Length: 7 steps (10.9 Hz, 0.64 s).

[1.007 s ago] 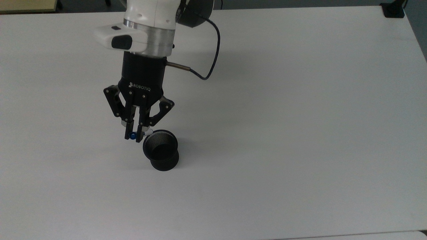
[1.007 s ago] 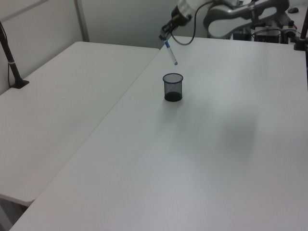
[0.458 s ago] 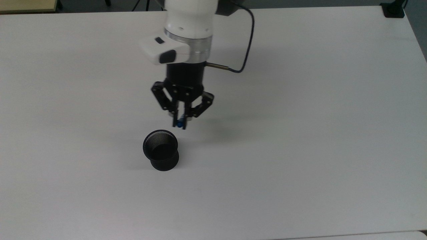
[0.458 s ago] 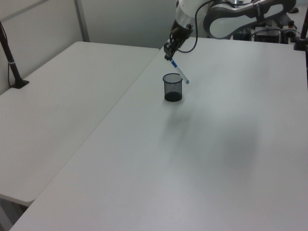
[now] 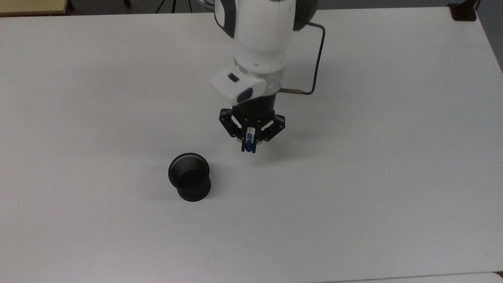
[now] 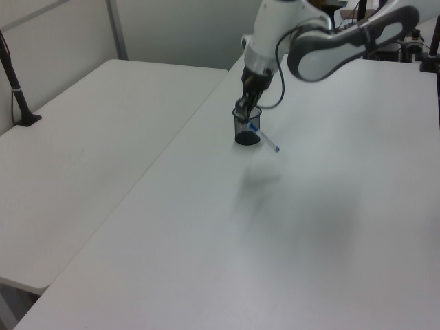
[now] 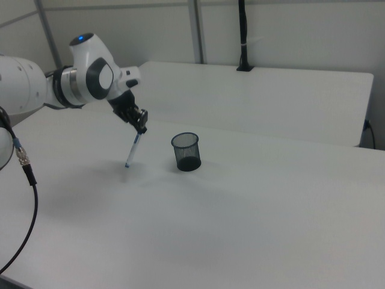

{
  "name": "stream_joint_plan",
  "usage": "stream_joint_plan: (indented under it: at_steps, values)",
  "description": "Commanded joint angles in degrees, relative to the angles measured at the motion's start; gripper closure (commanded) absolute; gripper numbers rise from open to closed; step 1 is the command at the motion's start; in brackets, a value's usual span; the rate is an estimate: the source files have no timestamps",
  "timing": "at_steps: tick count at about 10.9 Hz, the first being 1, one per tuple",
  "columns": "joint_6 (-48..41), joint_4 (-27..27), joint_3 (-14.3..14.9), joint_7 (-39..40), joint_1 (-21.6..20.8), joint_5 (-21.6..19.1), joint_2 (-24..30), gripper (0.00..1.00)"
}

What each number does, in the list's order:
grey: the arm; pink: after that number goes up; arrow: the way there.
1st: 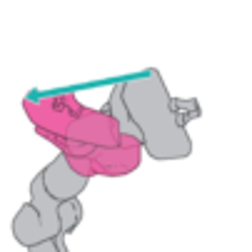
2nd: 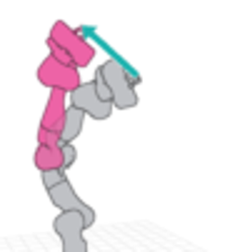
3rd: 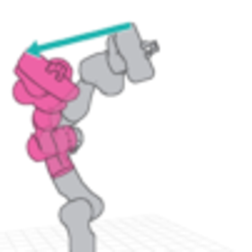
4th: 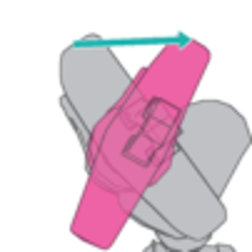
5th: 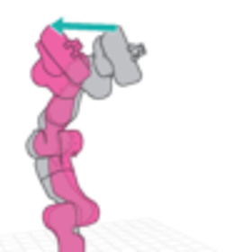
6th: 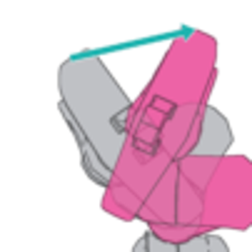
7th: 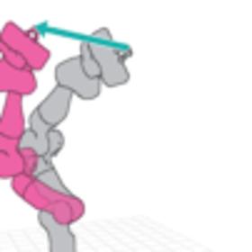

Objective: Remove the marker
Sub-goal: 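Carry the marker away from the cup and lower it to the table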

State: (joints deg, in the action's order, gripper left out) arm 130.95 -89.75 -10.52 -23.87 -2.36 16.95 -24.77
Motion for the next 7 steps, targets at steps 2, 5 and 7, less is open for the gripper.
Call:
stream_joint_plan:
  at_steps: [2,5,7]
  values:
    - [0.27,0.46,0.15,1.90,-3.00,-0.87,-4.31,0.85]
    - [0.18,0.81,0.41,1.55,-3.36,-0.16,-4.50,0.00]
    - [-0.70,0.81,0.85,1.90,-2.74,-0.34,-0.83,0.00]
